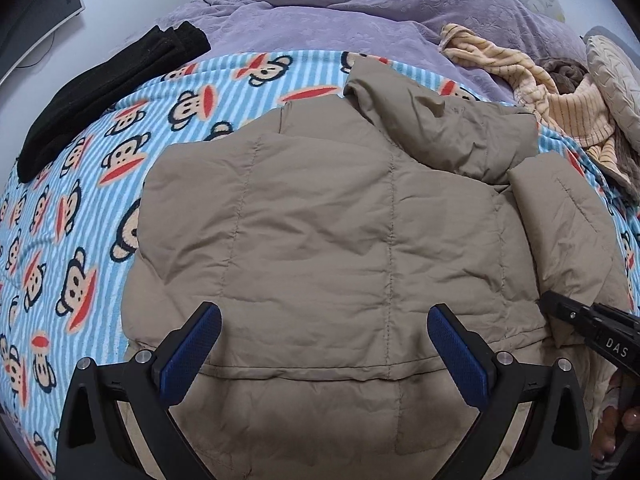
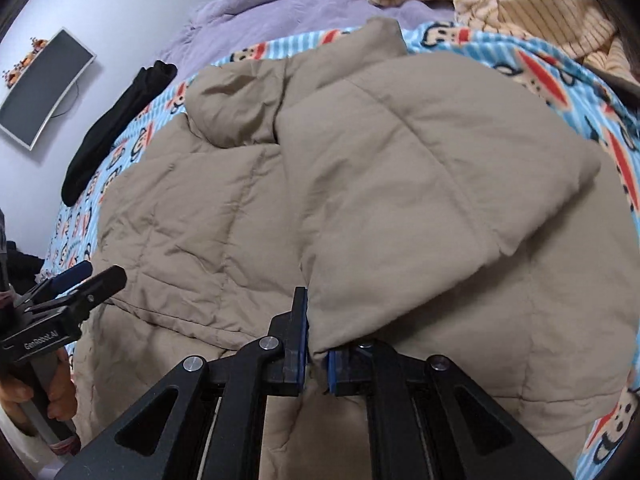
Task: Fold large clothes
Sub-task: 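Lift the sleeve with the right tool and fold it across the body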
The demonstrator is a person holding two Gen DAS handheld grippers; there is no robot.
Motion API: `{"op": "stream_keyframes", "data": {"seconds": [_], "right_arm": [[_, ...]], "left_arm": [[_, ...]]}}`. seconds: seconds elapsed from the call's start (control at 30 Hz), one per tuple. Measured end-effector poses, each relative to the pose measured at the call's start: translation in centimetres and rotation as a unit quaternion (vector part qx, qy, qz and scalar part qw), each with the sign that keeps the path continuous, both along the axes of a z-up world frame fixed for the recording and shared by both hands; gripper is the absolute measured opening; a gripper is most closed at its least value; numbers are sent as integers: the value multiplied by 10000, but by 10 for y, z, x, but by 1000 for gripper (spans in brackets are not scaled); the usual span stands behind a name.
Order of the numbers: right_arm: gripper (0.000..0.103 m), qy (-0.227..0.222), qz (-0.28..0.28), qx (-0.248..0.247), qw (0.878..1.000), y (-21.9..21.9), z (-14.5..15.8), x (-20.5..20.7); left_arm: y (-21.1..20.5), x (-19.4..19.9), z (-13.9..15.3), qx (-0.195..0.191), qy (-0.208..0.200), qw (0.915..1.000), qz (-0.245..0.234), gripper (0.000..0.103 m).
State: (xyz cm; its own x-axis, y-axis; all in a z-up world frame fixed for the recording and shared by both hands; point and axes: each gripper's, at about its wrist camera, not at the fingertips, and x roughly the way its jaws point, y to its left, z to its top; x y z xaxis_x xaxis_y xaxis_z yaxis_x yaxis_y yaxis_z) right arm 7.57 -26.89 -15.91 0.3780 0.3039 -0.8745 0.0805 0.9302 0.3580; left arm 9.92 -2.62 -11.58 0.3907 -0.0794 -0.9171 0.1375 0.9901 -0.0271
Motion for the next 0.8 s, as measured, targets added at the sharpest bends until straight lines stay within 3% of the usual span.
{"op": "stream_keyframes", "data": {"seconds": [0.1,0.17,0.2,0.23,0.4,0.47,0.5,0.53,0.57,0.6,0.7,0.8], "right_arm": [[12,193,-270,320,9989,-10,0,-1],[36,224,-495,599,9967,-20,7,-7],[61,137,-638,791,9947,-27,13,-12],[73,10,-811,944,9922,-36,21,-19],[73,-369,-1875,1381,9718,-83,35,-33],[73,-315,-2344,1771,9554,-103,27,-28],[63,-336,-2568,1942,9462,-110,23,-25],[31,-366,-2699,2027,9406,-114,21,-20],[14,-356,-2727,2002,9404,-115,21,-14],[8,-402,-2680,1877,9441,-111,26,-6],[8,-798,-2018,1456,9653,-82,55,12],[8,-1067,-961,1015,9844,-33,81,27]], "left_arm": [[-3,2,-1,-80,21,9999,-63,103],[-6,4,0,-143,8,9998,-125,103],[-7,6,1,-174,3,9997,-152,103],[-8,7,1,-209,-2,9996,-170,103],[-9,16,2,-455,44,9987,-216,103],[-8,18,2,-541,74,9983,-218,103],[-7,20,2,-595,91,9979,-232,103],[-5,21,2,-664,124,9974,-248,103],[-2,23,2,-757,170,9967,-250,103],[3,24,3,-860,204,9958,-237,103],[21,29,5,-1307,280,9908,-186,103],[41,33,7,-1820,380,9825,-86,103]]}}
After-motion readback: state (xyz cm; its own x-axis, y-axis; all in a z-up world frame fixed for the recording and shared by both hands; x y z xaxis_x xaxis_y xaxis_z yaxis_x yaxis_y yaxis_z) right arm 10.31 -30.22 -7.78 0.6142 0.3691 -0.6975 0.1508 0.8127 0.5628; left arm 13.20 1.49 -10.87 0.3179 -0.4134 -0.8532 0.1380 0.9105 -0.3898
